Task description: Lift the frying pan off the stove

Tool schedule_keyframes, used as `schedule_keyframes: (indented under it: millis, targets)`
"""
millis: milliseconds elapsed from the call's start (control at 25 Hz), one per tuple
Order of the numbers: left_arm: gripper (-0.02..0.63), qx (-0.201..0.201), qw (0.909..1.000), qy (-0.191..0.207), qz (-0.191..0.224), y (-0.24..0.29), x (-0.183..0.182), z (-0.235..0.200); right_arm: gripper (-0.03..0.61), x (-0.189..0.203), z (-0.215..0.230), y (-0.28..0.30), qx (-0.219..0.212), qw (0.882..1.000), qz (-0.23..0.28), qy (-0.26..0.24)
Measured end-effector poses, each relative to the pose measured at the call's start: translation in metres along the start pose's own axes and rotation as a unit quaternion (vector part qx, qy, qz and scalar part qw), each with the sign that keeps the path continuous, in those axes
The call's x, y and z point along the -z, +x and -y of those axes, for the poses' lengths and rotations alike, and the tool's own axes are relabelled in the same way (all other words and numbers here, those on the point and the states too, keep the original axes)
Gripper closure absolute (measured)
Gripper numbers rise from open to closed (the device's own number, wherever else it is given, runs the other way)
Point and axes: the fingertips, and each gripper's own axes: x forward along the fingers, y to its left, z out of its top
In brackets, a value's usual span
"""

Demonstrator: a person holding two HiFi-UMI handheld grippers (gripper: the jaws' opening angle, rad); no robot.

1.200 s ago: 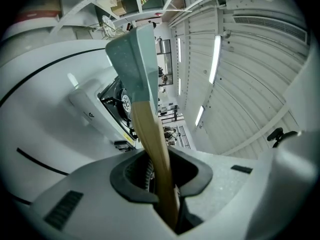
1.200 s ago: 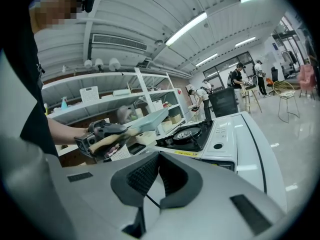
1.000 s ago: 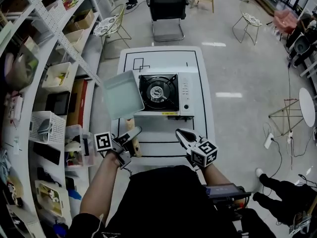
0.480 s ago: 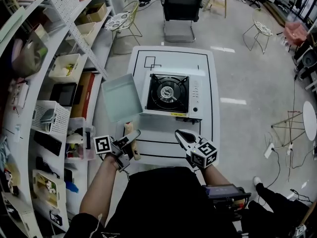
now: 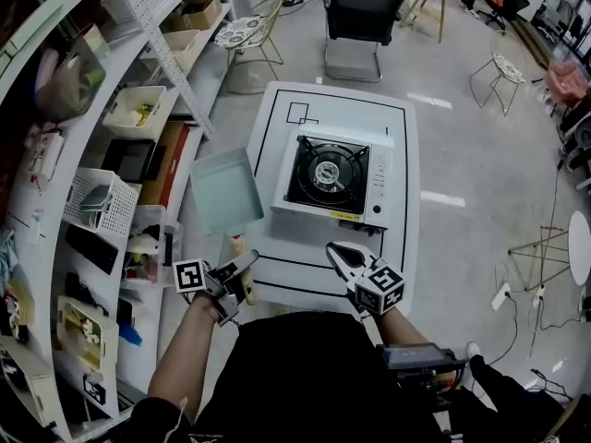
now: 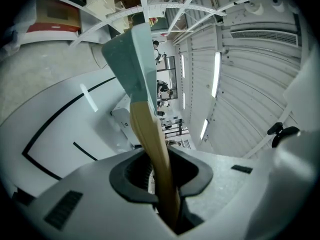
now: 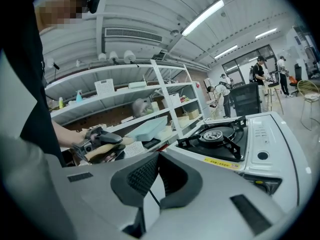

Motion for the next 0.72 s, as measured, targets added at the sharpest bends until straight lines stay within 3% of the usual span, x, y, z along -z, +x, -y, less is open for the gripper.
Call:
schedule_keyframes:
  millis: [720]
  targets:
    - [0.526,-0.013,0.9994,-0.011,0.031,-0.026,0.009,-0.011,0.554,0.001,-0.013,0.017,-0.026,1.0,-0.005,-0.001]
